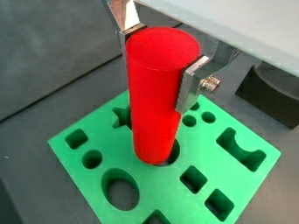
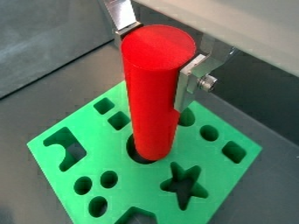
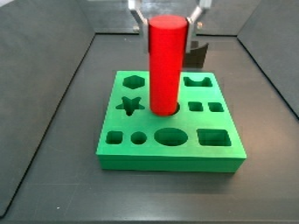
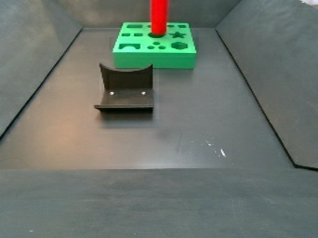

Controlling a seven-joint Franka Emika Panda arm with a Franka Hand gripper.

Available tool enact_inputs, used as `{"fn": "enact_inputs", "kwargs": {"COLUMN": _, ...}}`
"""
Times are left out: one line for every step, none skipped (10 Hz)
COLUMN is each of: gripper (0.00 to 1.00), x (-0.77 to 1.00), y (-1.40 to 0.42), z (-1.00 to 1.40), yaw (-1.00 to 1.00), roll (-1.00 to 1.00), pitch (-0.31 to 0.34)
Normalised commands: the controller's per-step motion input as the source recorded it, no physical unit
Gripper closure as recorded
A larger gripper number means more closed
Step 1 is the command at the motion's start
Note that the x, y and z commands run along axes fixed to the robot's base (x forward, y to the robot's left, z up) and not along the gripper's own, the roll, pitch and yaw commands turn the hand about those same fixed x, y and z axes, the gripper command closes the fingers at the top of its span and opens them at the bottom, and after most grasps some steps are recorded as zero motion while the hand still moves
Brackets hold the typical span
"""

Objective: Insert the round object.

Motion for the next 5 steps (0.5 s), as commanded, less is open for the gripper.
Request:
{"fn": "enact_inputs", "kwargs": {"gripper": 1.0, "x": 0.33, "y": 0.02, "z": -0.33, "yaw": 0.0, "roll": 0.19, "pitch": 0.083}}
{"fn": "enact_inputs", "kwargs": {"gripper": 1.0, "x": 0.34, "y": 0.05, "z": -0.31, "yaw": 0.0, "roll": 0.2, "pitch": 0.096}}
{"fn": "enact_inputs", "kwargs": {"gripper": 1.0, "x": 0.27, "y": 0.11, "z": -0.29, "yaw": 0.0, "roll": 0.24, "pitch": 0.097}}
{"fn": "enact_inputs", "kwargs": {"gripper": 1.0, "x": 0.0, "y": 0.13, "z": -0.3, "yaw": 0.0, "roll": 0.19, "pitch": 0.026}}
{"fn": "enact_inputs", "kwargs": {"gripper": 1.0, "x": -0.26, "y": 0.05, "z": -0.27, "yaw": -0.03, "roll": 0.05, "pitch": 0.0}}
